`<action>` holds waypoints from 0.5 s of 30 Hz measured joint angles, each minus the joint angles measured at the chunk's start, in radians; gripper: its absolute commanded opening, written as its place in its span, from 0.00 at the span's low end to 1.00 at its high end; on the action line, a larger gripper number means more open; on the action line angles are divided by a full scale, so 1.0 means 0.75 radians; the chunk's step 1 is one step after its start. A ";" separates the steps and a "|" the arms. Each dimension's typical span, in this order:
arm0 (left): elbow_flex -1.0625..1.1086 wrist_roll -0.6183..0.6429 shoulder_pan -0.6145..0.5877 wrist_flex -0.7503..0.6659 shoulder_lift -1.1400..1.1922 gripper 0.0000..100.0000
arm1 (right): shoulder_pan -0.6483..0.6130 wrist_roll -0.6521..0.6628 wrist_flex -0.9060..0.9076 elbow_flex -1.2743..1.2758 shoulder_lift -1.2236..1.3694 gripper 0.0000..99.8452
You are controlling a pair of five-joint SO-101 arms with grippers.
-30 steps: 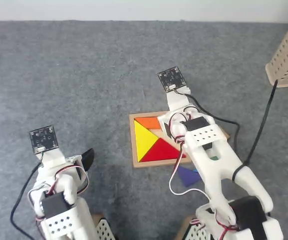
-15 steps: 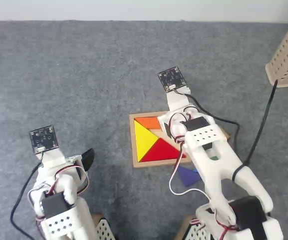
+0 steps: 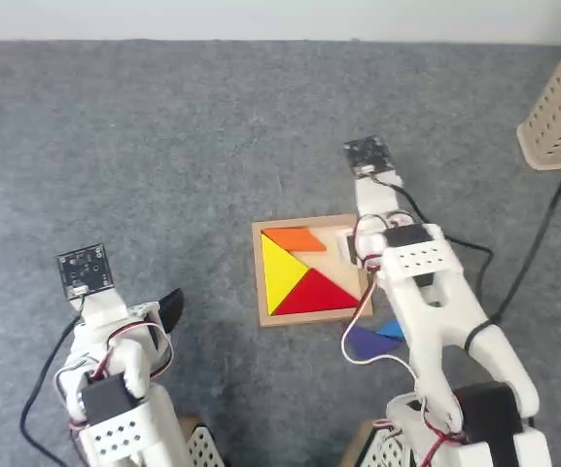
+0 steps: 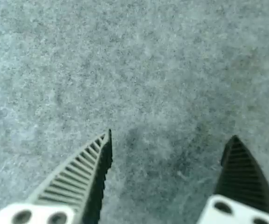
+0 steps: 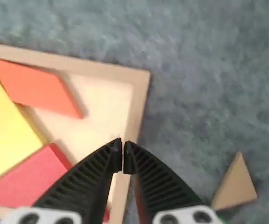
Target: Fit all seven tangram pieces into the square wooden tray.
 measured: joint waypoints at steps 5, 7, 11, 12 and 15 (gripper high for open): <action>0.000 0.000 0.000 0.000 0.000 0.35 | 0.031 0.000 0.106 0.000 0.000 0.01; 0.000 0.000 0.000 0.000 0.000 0.35 | 0.041 0.000 0.115 0.000 0.000 0.01; 0.000 0.000 0.000 0.000 0.000 0.35 | 0.037 0.000 0.115 0.000 0.000 0.01; 0.000 0.000 0.000 0.000 0.000 0.35 | 0.039 0.000 0.115 0.000 0.000 0.01; 0.000 0.000 0.000 0.000 0.000 0.35 | 0.039 0.000 0.102 0.006 0.000 0.01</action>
